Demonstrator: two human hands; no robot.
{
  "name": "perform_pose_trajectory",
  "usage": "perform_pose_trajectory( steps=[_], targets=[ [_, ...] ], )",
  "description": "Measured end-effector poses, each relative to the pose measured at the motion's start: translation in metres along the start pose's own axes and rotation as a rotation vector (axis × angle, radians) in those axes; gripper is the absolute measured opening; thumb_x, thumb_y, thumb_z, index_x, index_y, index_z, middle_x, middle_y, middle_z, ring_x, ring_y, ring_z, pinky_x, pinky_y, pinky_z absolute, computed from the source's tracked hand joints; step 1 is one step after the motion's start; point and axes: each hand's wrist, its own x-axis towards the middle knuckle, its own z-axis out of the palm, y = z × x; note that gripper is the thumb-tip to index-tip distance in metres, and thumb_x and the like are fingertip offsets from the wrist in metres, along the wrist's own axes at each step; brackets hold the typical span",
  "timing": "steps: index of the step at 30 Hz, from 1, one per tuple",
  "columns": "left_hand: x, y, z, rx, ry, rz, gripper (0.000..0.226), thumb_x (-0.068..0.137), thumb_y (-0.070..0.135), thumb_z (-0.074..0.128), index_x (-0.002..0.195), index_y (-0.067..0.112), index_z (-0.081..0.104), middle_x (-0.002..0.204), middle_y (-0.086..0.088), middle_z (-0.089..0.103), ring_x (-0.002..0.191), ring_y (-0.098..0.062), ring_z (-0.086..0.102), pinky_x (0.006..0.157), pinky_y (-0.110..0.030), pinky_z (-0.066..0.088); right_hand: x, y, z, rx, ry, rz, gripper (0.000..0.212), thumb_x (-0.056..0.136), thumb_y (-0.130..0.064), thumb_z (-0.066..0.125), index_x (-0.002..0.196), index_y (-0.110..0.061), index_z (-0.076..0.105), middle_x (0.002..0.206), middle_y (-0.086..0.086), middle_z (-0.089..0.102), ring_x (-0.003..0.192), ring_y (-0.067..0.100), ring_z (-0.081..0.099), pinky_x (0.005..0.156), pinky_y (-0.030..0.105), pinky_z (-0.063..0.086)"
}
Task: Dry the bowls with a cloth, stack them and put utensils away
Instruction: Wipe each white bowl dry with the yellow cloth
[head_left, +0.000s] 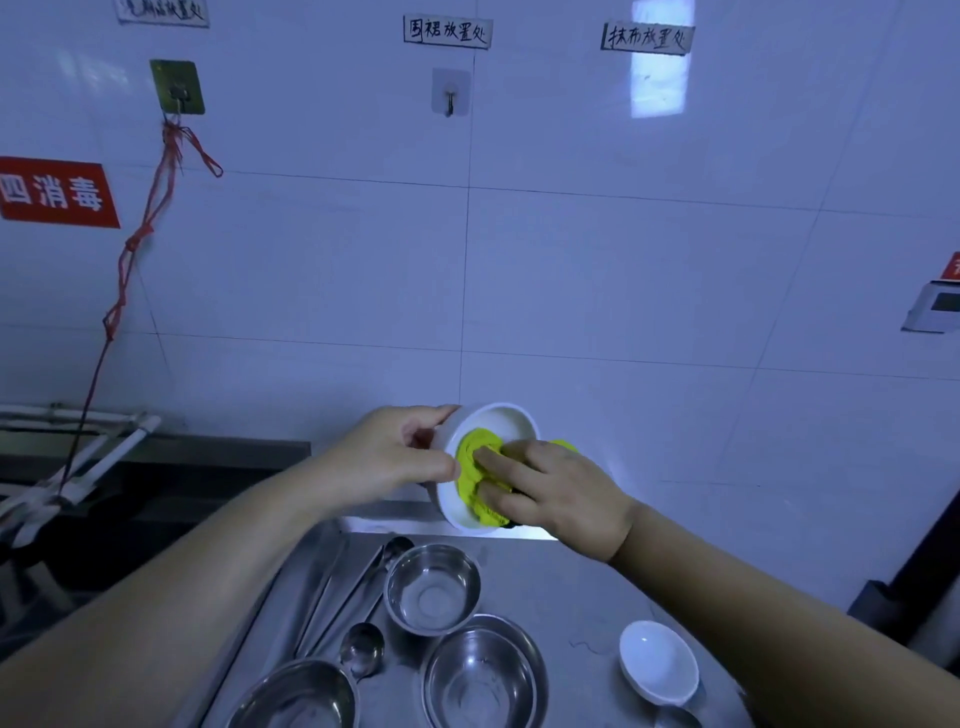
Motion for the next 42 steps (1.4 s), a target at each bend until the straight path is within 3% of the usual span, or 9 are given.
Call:
perform_pose_trajectory(
  steps=[9,12,18,24,28,33,37,39,42],
  targets=[
    [0.003,-0.008,0.028,-0.228,0.250,0.188,0.051,0.066,0.020,0.070,0.112,0.040,0.065,0.104,-0.014,0.068,0.085,-0.014,0.062,0.066,-0.022,0.051,0.029,-0.043,0.002,0.390,0.242,0.752,0.051,0.062,-0.008,0.066,0.111,-0.020,0.057,0.126,0.009,0.055,0.107,0.023,0.047,0.085,0.021,0.040],
    [0.002,-0.003,0.018,-0.183,0.195,0.121,0.052,0.062,0.021,0.069,0.113,0.033,0.067,0.100,-0.021,0.067,0.080,-0.016,0.062,0.064,-0.022,0.051,0.022,-0.042,-0.001,0.381,0.168,0.627,0.049,0.070,-0.005,0.069,0.116,-0.018,0.056,0.131,0.006,0.049,0.104,0.027,0.049,0.083,0.030,0.045],
    [0.000,0.002,-0.003,0.011,-0.048,-0.091,0.049,0.064,0.021,0.066,0.113,0.026,0.068,0.090,-0.006,0.069,0.077,-0.014,0.064,0.065,-0.029,0.053,-0.001,0.003,-0.012,-0.022,-0.066,-0.098,0.019,0.095,-0.002,0.041,0.108,-0.014,0.048,0.134,0.008,0.042,0.088,0.028,0.052,0.070,0.035,0.041],
    [-0.004,-0.021,0.025,-0.260,0.195,0.085,0.047,0.065,0.016,0.072,0.107,0.036,0.068,0.093,0.000,0.071,0.081,-0.011,0.066,0.063,-0.022,0.052,0.015,-0.028,-0.002,0.232,0.075,0.469,0.034,0.075,0.000,0.052,0.107,-0.012,0.057,0.127,0.012,0.057,0.087,0.024,0.046,0.074,0.028,0.039],
    [-0.006,-0.022,0.015,-0.233,0.145,0.049,0.050,0.058,0.029,0.071,0.108,0.032,0.070,0.095,-0.008,0.071,0.083,-0.018,0.066,0.067,-0.029,0.054,0.012,-0.038,-0.005,0.343,0.069,0.419,0.036,0.079,-0.003,0.042,0.111,-0.013,0.054,0.128,0.014,0.057,0.091,0.024,0.046,0.077,0.027,0.039],
    [-0.003,-0.016,-0.001,-0.028,-0.098,-0.132,0.044,0.063,0.018,0.067,0.106,0.012,0.069,0.089,-0.007,0.066,0.082,-0.018,0.064,0.067,-0.030,0.053,-0.008,0.002,-0.001,0.070,-0.106,-0.134,0.014,0.096,-0.005,0.048,0.107,-0.014,0.049,0.134,0.009,0.045,0.090,0.031,0.059,0.075,0.037,0.048],
    [0.002,-0.012,0.000,0.095,0.026,-0.106,0.054,0.072,0.020,0.067,0.125,0.018,0.061,0.115,-0.001,0.067,0.098,-0.009,0.064,0.080,-0.020,0.052,-0.004,0.009,-0.002,0.039,-0.101,-0.056,0.015,0.091,-0.003,0.050,0.101,-0.014,0.054,0.130,0.007,0.052,0.084,0.028,0.054,0.074,0.034,0.043],
    [-0.006,-0.016,0.003,0.502,0.173,0.044,0.063,0.079,0.024,0.070,0.138,0.023,0.048,0.129,0.009,0.057,0.111,-0.005,0.056,0.085,-0.015,0.047,-0.005,0.007,-0.005,0.083,-0.114,0.036,0.013,0.091,-0.008,0.049,0.096,-0.014,0.058,0.124,0.006,0.059,0.082,0.027,0.052,0.070,0.033,0.045],
    [-0.013,-0.025,0.004,1.294,0.296,0.614,0.041,0.082,0.019,0.058,0.122,0.021,0.063,0.116,0.003,0.065,0.108,-0.017,0.054,0.079,-0.031,0.053,-0.007,0.004,-0.010,0.148,-0.160,0.125,0.021,0.087,-0.011,0.045,0.090,-0.013,0.066,0.119,0.006,0.063,0.082,0.026,0.053,0.066,0.031,0.047]
  ],
)
